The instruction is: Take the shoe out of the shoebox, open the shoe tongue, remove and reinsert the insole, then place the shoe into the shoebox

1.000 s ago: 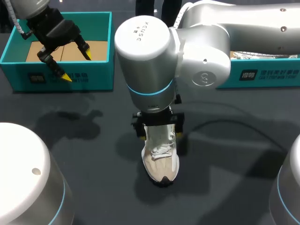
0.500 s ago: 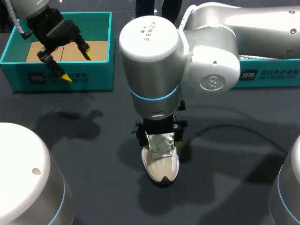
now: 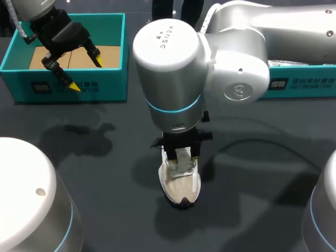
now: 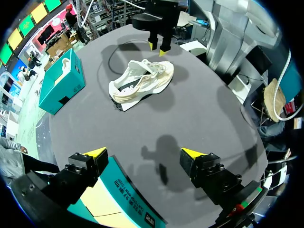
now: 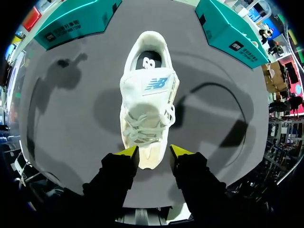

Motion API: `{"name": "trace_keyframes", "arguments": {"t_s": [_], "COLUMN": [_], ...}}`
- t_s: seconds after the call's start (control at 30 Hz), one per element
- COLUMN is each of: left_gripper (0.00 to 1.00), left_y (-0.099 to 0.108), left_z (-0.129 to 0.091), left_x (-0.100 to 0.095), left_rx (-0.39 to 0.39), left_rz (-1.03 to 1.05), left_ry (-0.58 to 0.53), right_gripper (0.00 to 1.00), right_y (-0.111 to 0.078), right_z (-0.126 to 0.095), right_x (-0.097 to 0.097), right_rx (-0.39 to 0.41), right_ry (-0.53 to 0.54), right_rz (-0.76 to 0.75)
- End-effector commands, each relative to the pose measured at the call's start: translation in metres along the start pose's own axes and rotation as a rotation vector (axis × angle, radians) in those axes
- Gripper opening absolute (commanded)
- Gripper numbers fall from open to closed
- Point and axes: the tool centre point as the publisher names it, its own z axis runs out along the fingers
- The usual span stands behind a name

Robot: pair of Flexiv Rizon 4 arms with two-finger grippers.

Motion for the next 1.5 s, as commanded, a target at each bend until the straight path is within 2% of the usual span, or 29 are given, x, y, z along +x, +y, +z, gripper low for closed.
{"name": "trace_keyframes", "arguments": {"t_s": [0.03, 0.4, 0.73, 0.9, 0.97, 1.2, 1.3, 1.5], "left_gripper": [1.0, 1.0, 1.0, 1.0, 1.0, 1.0, 1.0, 1.0], "left_y": [0.0, 0.0, 0.0, 0.0, 0.0, 0.0, 0.0, 0.0], "left_z": [0.0, 0.0, 0.0, 0.0, 0.0, 0.0, 0.0, 0.0], "left_x": [0.0, 0.0, 0.0, 0.0, 0.0, 0.0, 0.0, 0.0], "left_rx": [-0.002, -0.002, -0.002, -0.002, -0.002, -0.002, -0.002, -0.002], "left_rz": [0.001, 0.001, 0.001, 0.001, 0.001, 0.001, 0.001, 0.001], "left_ry": [0.001, 0.001, 0.001, 0.001, 0.001, 0.001, 0.001, 0.001], "right_gripper": [0.4, 0.42, 0.36, 0.3, 0.27, 0.28, 0.29, 0.28], "right_y": [0.005, 0.032, 0.058, 0.07, 0.069, 0.061, 0.064, 0.076], "right_z": [0.006, 0.023, 0.046, 0.057, 0.053, 0.038, 0.045, 0.069], "right_x": [0.005, 0.005, -0.002, -0.003, -0.002, 0.007, 0.012, 0.012], "right_rx": [-0.016, -0.043, -0.026, -0.006, -0.011, -0.031, -0.025, 0.005], "right_ry": [-0.012, 0.007, 0.043, 0.07, 0.059, 0.024, 0.035, 0.089], "right_rz": [0.047, 0.012, -0.002, 0.005, 0.009, 0.021, 0.004, -0.01]}}
